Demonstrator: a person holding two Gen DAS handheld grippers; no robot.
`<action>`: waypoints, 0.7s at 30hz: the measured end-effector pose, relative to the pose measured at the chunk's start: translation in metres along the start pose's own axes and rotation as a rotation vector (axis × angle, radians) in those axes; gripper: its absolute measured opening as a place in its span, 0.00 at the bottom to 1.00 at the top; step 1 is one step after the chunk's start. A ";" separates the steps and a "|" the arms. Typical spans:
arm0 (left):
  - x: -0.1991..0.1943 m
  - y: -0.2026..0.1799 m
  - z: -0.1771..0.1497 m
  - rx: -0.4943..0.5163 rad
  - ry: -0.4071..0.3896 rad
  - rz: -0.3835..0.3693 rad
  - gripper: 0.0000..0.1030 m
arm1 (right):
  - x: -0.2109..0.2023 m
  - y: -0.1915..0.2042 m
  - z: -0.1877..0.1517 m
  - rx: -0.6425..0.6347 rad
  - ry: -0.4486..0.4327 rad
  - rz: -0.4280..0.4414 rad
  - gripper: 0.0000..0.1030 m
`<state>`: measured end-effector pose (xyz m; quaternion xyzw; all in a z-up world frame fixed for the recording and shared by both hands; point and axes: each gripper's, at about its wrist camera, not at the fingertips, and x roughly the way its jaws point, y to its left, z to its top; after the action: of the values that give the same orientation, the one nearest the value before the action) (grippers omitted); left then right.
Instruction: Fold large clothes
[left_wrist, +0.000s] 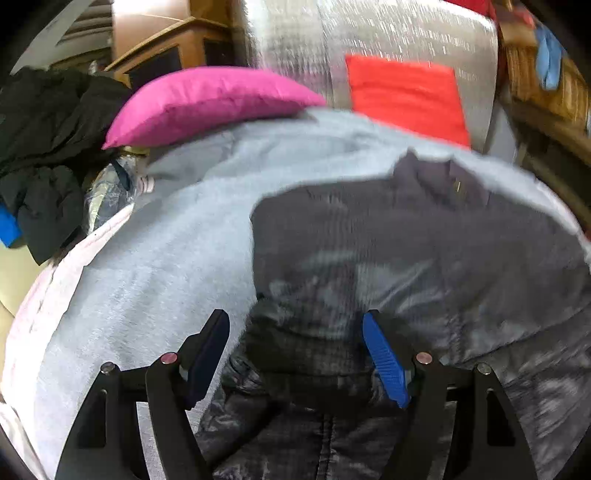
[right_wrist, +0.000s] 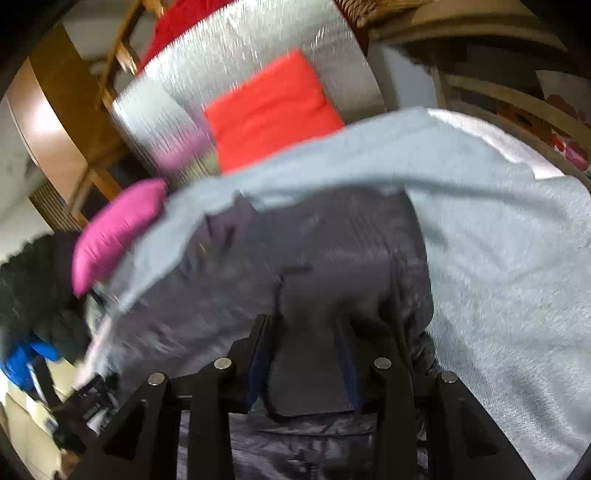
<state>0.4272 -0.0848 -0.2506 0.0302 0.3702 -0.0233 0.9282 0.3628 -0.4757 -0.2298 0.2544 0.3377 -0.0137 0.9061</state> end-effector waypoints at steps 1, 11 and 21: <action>-0.007 0.003 0.002 -0.014 -0.031 -0.007 0.73 | -0.008 0.000 0.001 0.005 -0.026 0.017 0.40; 0.019 -0.010 -0.005 0.010 0.121 -0.005 0.76 | 0.005 -0.016 -0.012 0.015 0.083 -0.049 0.52; -0.029 0.021 0.002 -0.105 0.052 -0.062 0.76 | -0.059 -0.043 -0.017 0.077 0.036 -0.039 0.55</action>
<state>0.4094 -0.0639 -0.2284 -0.0293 0.3958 -0.0318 0.9173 0.2987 -0.5141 -0.2232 0.2829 0.3582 -0.0396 0.8889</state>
